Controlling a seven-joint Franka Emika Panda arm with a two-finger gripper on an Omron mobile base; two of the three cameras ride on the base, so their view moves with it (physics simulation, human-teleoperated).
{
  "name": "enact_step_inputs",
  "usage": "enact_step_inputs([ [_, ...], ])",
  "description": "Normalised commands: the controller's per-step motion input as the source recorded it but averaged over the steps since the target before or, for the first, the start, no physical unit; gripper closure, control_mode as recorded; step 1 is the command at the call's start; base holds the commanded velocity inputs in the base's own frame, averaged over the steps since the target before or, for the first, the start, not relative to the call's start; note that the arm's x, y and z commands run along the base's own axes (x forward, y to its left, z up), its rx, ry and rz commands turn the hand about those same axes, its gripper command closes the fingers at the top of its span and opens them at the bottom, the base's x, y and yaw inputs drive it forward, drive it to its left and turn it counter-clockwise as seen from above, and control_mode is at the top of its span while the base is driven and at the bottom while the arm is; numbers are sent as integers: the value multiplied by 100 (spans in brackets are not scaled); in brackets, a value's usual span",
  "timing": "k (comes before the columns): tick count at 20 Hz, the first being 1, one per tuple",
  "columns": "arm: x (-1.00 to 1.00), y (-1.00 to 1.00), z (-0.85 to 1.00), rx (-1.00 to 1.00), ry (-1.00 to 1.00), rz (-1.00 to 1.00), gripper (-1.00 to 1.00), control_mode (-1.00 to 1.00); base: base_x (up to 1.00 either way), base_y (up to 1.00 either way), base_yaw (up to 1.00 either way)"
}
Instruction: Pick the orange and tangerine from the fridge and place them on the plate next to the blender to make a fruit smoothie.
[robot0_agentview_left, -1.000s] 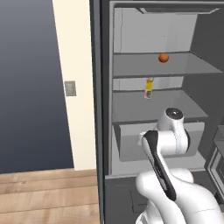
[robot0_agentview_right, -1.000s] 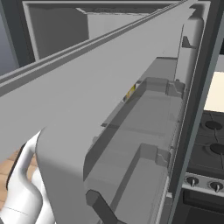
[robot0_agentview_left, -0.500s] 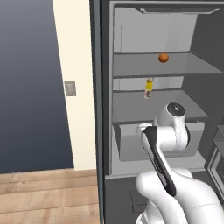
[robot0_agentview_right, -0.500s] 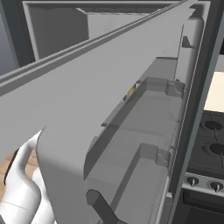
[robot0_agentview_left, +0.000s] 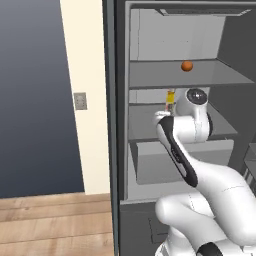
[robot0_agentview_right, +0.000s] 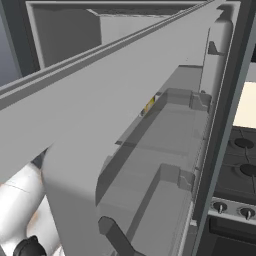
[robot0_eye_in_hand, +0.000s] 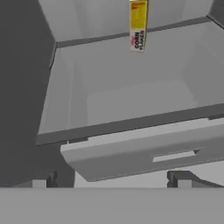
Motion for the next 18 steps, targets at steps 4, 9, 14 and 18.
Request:
enact_step_inputs([
  [4,4,-10,100,-4,-4,-15,-100,-100,0,0,0],
  [9,0,-36,100,-2,-5,-18,-100,-100,0,0,0],
  [14,8,-47,80,0,-1,-13,-100,-100,0,0,0],
  [18,43,-61,6,0,0,-5,-100,-100,0,0,0],
])
